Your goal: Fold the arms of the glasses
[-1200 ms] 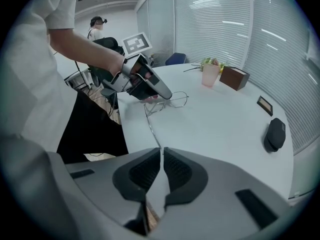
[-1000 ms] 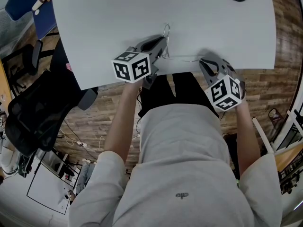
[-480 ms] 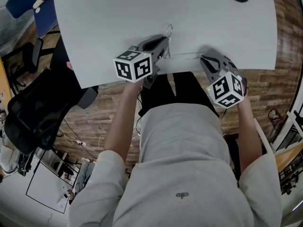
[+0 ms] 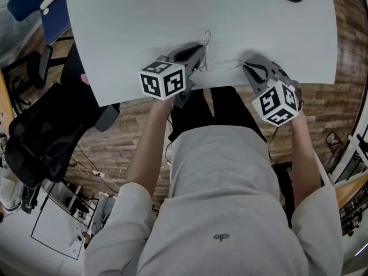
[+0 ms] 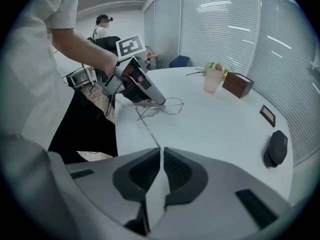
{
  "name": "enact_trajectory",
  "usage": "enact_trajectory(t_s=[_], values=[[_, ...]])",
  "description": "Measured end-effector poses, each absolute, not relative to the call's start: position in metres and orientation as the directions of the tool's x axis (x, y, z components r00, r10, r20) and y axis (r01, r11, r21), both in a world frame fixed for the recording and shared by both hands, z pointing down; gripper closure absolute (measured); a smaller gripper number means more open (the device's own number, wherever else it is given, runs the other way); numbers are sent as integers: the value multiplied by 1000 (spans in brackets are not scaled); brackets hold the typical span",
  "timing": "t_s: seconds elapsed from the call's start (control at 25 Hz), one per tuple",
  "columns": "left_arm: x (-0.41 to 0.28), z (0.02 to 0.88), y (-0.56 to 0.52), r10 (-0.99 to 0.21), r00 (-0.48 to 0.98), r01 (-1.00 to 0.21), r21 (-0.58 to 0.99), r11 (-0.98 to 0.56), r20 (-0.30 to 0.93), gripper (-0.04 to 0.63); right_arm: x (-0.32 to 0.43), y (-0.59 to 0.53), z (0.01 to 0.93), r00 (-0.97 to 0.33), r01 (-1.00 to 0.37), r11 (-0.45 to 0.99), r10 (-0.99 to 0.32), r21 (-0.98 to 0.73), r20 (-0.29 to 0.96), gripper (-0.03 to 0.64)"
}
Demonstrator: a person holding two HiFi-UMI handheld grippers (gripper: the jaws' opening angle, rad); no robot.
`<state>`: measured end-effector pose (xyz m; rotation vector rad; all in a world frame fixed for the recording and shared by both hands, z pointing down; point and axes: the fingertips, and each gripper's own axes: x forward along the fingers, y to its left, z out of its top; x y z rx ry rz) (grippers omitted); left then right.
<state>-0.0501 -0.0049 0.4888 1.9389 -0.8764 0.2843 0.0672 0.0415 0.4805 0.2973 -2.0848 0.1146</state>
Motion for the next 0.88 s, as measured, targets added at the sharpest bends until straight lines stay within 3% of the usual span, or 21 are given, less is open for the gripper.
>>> enact_trajectory(t_s=[0.88], values=[[-54,490,-4,-460,715,-679,679,-278,527,563,48,12,483,-489,-294,953,-211,68,846,581]])
